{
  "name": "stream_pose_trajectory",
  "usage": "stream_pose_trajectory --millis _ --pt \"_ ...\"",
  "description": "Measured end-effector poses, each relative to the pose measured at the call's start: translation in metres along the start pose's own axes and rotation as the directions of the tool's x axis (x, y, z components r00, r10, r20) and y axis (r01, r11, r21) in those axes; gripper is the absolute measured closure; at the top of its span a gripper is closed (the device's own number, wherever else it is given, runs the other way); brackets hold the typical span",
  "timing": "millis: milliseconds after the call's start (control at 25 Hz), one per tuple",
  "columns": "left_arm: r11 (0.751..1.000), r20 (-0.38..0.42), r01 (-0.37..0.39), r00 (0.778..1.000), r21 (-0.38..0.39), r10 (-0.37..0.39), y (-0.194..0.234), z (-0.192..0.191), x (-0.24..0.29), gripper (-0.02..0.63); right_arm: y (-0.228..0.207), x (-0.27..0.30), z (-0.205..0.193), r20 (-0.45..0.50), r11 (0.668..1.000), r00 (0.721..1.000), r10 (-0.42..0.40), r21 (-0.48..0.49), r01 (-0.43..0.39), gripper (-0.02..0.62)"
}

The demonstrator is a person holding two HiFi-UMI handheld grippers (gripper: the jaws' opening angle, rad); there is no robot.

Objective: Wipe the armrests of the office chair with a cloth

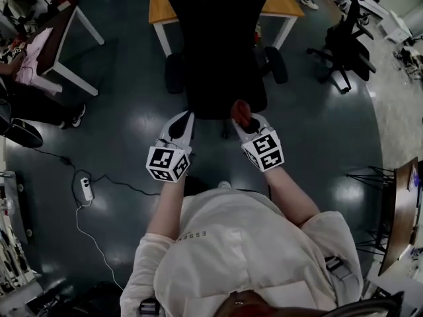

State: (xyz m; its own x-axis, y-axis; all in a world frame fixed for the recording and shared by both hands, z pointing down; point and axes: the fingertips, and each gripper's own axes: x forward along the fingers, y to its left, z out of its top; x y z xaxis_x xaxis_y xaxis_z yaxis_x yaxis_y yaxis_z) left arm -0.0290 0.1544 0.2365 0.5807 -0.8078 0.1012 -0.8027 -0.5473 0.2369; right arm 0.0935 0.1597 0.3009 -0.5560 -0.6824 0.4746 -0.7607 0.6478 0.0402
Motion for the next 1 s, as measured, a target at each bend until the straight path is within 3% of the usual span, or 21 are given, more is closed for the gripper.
stream_pose_trajectory --millis 280,440,1000 --pt "0.999 0.012 -0.008 1.000 0.037 0.008 -0.042 -0.001 -0.019 0.589 -0.015 -0.046 -0.022 0.043 0.998 0.998 -0.051 0.040 0.049 0.540" --pt "1.000 0.007 0.008 1.000 0.028 -0.008 -0.061 -0.009 -0.044 0.589 0.004 -0.071 -0.034 0.046 0.997 0.998 -0.051 0.066 0.048 0.540" --pt "0.998 -0.006 0.059 0.998 0.021 -0.059 -0.137 -0.038 -0.156 0.589 0.106 -0.172 -0.052 0.113 0.996 0.989 -0.091 0.022 0.089 0.541"
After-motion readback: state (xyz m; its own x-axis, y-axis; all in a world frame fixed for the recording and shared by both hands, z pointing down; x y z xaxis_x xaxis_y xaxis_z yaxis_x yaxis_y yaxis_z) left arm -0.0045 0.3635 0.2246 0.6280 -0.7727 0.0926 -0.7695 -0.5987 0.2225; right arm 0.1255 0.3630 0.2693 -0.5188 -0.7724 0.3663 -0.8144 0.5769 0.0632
